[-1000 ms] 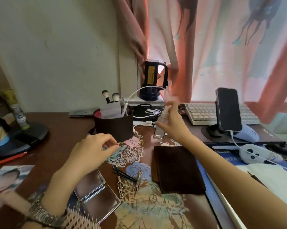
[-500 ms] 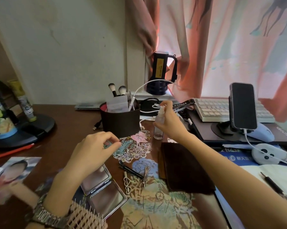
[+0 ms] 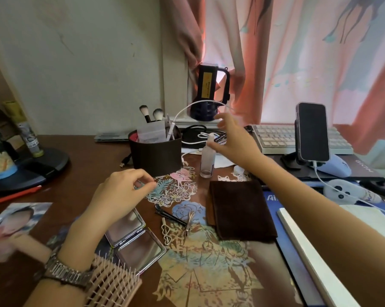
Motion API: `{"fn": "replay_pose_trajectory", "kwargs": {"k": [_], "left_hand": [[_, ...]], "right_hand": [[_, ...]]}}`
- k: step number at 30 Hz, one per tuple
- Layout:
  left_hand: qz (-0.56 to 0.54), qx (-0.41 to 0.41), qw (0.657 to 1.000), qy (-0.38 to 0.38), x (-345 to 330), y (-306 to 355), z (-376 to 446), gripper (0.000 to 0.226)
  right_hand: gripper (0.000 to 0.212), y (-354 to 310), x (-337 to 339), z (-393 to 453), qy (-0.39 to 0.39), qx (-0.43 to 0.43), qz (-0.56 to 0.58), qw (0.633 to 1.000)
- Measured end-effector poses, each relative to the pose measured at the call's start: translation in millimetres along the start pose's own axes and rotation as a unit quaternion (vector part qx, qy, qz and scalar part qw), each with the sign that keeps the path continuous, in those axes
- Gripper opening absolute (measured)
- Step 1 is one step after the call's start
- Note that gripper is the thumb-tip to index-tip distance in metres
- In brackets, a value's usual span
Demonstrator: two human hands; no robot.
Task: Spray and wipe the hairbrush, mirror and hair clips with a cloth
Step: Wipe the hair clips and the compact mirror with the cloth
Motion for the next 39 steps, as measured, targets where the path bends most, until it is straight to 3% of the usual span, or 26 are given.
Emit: {"fn": "replay_pose_trajectory", "kwargs": {"k": [6,13,18,21,34,39], "left_hand": [[0.009,-0.013,1.0,-0.009,3.6,8.8,-0.8,0.015],[-0.014,-0.066,0.996,-0.049,5.4,40.5,7.4,0.011],[0.021,-0.114,0.982,-0.151,-7.9,61.7,4.2,0.018],[0.065,-0.138,0.974,-0.17,-14.6,71.6,-5.3,0.021],[0.181,-0.15,0.956,-0.173,-55.3,73.2,-22.5,0.038],[0.179,-0.159,0.959,-0.151,-62.0,79.3,-21.2,0.032]], "right_hand": [[0.041,-10.2,47.8,-31.7,0.018,0.026,-0.03,0.999],[0.019,25.7,31.3,-92.8,-0.101,-0.013,-0.035,0.994],[0.027,50.4,-6.1,-130.8,-0.224,-0.027,-0.031,0.974],[0.034,54.0,-21.8,-146.2,-0.274,-0.009,-0.039,0.961],[0.037,55.1,-28.7,-151.2,-0.263,0.022,-0.035,0.964],[0.054,54.4,-26.8,-156.4,-0.264,0.021,-0.036,0.964]]}}
Point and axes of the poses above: each hand's wrist, its own z-axis towards the middle knuckle, its own x-axis out of the back of the hand, y = z × x, the point moved 6 cm from there along z, towards the middle knuckle, and after that the axes turned 12 degrees about -x, right-handed, at the moved point
